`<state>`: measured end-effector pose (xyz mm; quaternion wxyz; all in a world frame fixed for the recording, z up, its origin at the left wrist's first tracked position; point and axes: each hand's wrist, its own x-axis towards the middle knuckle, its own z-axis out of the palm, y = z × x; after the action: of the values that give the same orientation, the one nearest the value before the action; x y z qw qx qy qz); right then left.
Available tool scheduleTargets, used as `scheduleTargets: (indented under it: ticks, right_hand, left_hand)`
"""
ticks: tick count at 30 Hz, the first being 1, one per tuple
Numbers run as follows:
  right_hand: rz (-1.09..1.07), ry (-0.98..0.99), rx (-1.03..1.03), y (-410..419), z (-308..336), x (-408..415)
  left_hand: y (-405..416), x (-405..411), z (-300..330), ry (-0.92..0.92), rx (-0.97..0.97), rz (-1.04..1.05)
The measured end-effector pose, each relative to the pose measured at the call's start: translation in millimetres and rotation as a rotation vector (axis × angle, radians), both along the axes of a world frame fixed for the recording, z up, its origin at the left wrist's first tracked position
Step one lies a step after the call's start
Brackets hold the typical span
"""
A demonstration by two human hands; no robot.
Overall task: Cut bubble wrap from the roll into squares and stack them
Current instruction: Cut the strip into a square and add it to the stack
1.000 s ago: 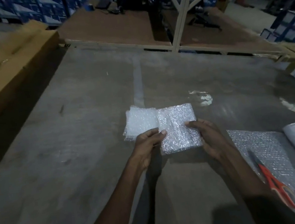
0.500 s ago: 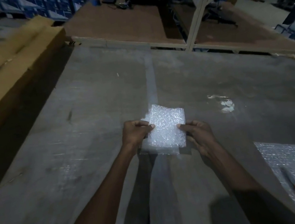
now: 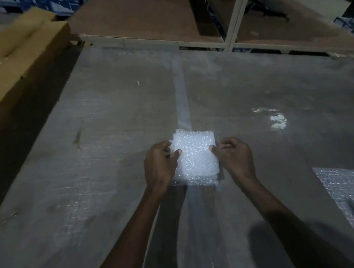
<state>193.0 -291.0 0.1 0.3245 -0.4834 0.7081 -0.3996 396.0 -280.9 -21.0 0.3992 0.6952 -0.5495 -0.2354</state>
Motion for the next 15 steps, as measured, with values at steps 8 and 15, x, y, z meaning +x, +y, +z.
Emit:
scheduleTargets:
  ticks: [8,15]
  right_hand:
    - [0.462,0.523,-0.245,2.7,-12.3,25.0]
    - [0.588,0.722,-0.072,4.7,-41.6,28.5]
  left_hand:
    - [1.0,-12.0,-14.9,-0.463,-0.110,-0.395]
    - [-2.9,-1.5,-34.4,-0.636,0.013,-0.499]
